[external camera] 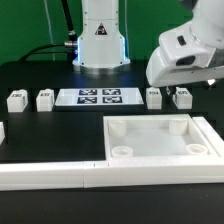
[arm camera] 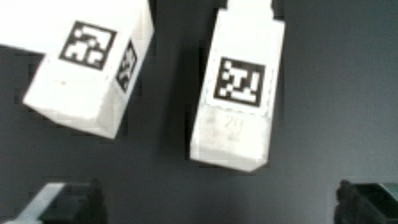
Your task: Assemble square table
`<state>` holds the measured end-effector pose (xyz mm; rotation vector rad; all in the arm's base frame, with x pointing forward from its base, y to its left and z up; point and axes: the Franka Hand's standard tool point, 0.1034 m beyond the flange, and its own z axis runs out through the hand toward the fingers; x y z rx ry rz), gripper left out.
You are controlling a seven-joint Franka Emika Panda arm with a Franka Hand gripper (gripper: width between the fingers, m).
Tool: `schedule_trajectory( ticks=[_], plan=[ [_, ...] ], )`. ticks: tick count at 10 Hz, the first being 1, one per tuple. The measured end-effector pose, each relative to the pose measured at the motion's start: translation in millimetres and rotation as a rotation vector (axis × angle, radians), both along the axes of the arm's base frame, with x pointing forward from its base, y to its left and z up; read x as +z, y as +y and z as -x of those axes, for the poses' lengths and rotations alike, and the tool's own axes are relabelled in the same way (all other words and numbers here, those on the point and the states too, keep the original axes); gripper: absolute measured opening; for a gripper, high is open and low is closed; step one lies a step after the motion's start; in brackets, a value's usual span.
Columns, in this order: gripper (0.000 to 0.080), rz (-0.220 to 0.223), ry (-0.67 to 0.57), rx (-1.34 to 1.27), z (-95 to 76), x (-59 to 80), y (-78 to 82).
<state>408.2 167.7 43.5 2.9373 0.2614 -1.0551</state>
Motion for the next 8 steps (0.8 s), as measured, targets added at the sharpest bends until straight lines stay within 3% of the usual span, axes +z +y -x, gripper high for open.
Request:
schedule_trajectory(
  ticks=[1,3,6,8],
  plan=[
    [0.0649,0.045,0.099,-0.012,5.8,-2.1,4.6],
    [0.0649,0.05,0.167,-0.01,4.1,-12.4,7.6],
    [0.0649,0.047,0.162,-0.008,3.8,-12.4,8.0],
    [0.0649,0.064,0.183,-0.006,19.3,-20.5,9.0]
  ],
)
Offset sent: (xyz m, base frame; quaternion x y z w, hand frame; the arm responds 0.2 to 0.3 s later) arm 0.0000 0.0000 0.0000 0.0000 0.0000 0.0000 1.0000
